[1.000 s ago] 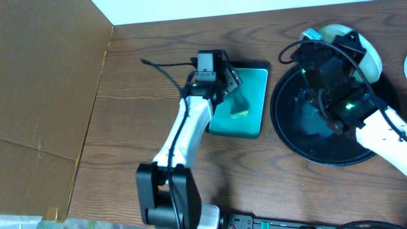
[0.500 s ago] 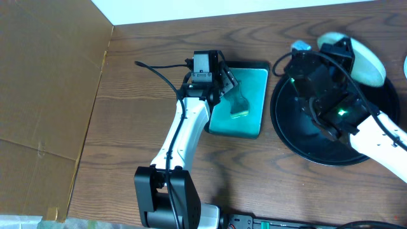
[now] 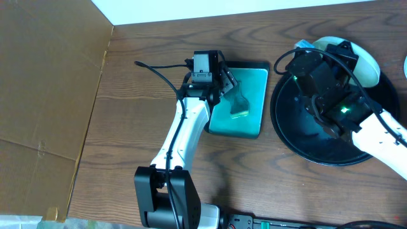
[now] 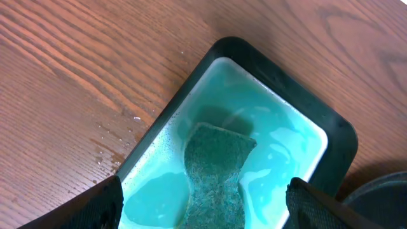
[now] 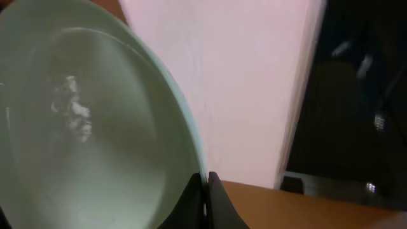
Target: Clean dirty plates on tray and stack at the side
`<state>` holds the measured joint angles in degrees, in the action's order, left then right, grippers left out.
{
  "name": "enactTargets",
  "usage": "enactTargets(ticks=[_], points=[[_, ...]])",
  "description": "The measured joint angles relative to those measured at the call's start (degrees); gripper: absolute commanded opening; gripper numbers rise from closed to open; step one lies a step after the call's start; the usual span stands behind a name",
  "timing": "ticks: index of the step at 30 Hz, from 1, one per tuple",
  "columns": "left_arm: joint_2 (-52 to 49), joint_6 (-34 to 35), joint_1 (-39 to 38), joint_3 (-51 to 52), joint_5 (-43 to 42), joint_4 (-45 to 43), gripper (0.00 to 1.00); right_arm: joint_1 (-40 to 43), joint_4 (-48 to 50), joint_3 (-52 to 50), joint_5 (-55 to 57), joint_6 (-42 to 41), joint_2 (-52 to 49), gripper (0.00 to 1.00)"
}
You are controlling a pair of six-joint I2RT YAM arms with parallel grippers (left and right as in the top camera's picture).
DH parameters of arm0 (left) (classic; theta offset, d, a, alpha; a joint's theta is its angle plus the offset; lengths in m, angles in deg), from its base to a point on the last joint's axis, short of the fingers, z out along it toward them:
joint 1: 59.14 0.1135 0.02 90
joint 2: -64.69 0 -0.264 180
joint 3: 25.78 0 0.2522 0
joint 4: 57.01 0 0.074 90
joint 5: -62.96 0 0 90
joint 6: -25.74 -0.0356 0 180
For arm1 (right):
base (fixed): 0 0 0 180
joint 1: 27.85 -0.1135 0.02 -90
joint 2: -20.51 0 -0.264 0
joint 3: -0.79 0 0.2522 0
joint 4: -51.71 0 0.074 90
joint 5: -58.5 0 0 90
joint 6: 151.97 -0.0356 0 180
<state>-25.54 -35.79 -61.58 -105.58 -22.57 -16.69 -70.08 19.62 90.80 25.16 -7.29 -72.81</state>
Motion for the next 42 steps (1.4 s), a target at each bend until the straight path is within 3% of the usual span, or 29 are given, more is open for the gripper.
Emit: enactTargets(ticks=[5,12,19,24,32,34,39,42], points=[[0.0,0.0,0.0,0.0,0.0,0.0,0.83,4.3,-14.3,-0.2,-18.3,-10.6,-0.1,0.01],[0.0,0.0,0.0,0.0,0.0,0.0,0.83,19.4,-10.8,-0.2,-32.4,-31.9,-0.1,0.01],[0.0,0.0,0.0,0.0,0.0,0.0,0.83,45.9,-11.7,-0.2,-55.2,-50.8,-0.5,0.01],[0.0,0.0,0.0,0.0,0.0,0.0,0.83,61.1,-11.6,-0.2,-63.9,-63.8,-5.0,0.01],[0.0,0.0,0.0,0.0,0.0,0.0,0.83,70.6,-7.4,-0.2,-70.1,-77.2,-17.2,0.04],[0.0,0.0,0.0,0.0,0.0,0.0,0.83,70.6,-5.9,-0.2,-71.7,-77.9,-19.0,0.18],[0.0,0.0,0.0,0.0,0.0,0.0,0.83,70.3,-4.9,-0.2,-75.7,-77.7,-20.6,0.82],[0.0,0.0,0.0,0.0,0.0,0.0,0.83,70.0,-6.9,-0.2,-77.2,-77.6,-19.9,0.94]])
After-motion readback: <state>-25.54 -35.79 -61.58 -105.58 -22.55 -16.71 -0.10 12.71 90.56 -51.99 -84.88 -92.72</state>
